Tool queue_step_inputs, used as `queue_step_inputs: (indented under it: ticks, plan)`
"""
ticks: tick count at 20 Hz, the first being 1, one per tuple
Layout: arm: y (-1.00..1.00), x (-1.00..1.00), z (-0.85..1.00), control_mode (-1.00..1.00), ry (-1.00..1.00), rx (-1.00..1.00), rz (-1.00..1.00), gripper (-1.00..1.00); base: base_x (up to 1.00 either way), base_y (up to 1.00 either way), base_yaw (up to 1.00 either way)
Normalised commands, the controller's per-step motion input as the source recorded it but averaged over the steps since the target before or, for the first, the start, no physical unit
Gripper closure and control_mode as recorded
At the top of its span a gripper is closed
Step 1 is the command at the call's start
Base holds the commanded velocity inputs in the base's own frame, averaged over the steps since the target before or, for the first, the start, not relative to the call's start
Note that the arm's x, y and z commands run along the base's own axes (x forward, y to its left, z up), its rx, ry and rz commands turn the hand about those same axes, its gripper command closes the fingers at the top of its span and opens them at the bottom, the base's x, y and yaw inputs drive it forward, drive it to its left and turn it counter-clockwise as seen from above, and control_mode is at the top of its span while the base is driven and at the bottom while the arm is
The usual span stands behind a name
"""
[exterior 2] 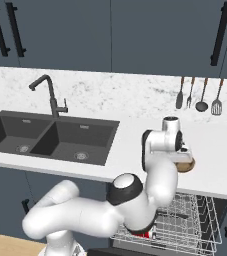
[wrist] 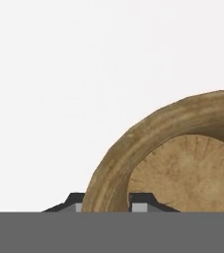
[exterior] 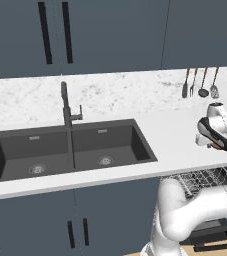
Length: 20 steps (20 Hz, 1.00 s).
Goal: Pick up the cup and bowl from the counter, place them in the dishwasher, and close the dishwasher door.
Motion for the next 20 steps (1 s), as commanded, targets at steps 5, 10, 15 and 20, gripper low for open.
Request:
queue_step_inputs:
  ticks: [5,10,15,20]
  plan:
    - [0.0,-0.95,0.35,-1.0,-0.04,0.0,0.0,1.0,0.0,0.0,0.0]
    - [0.0,-1.0,0.14,-1.0,-0.09,0.0,0.0,1.0,0.0,0.0,0.0]
    - [-0.02,-1.0,0.0,-1.0,-0.08,0.01,0.0,1.0,0.0,0.0,0.0]
    - [-0.01,-1.0,-0.06,-1.0,0.0,0.0,0.01,1.0,0.0,0.0,0.0]
